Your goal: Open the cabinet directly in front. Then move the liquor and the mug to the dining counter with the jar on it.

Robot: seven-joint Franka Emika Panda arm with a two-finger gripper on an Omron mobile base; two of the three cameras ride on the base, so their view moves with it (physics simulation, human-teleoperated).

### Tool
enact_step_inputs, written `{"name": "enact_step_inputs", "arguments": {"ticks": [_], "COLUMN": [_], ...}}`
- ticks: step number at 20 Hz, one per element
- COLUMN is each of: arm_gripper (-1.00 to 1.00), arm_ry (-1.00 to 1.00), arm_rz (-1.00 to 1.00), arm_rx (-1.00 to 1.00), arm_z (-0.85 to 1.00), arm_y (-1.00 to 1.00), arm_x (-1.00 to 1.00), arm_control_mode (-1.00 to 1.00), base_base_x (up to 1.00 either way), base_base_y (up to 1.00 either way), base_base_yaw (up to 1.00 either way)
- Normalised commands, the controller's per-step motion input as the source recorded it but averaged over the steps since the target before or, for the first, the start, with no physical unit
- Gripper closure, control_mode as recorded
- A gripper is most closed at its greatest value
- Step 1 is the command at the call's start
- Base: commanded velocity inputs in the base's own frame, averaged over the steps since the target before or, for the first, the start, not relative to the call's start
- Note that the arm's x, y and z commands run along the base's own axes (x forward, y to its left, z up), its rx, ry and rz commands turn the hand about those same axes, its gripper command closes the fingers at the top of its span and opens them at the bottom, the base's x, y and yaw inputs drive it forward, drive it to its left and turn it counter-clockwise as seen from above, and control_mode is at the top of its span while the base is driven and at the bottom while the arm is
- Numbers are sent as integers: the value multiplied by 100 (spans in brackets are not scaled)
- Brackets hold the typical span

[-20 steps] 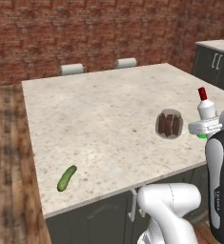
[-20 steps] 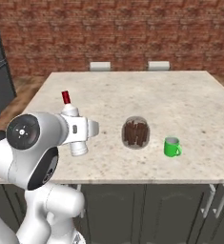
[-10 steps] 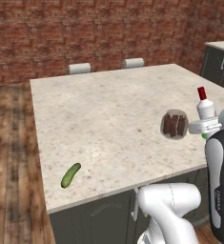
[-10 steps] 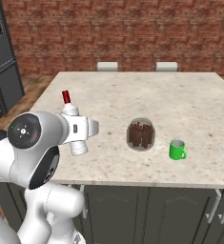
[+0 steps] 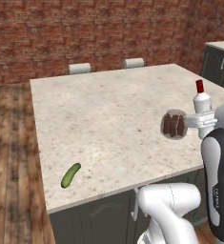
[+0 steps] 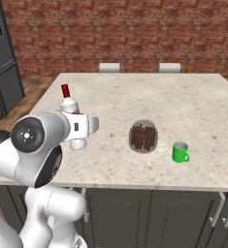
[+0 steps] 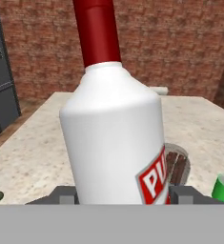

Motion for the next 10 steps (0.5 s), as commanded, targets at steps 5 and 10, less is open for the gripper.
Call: {"name": "enact_step_inputs", "arguments": {"ticks": [5, 10], "arm_gripper": [100, 100], "arm_ry": [-1, 0], "arm_rz": [-3, 0], "arm_rx": [5, 0], "arm_z": [-20, -31], "arm_y": [41, 33], "arm_x": [29, 41], "arm_control_mode": [-100, -100], "base_base_x": [0, 0], "base_base_y": [0, 0], "base_base_yaw": [0, 0]}}
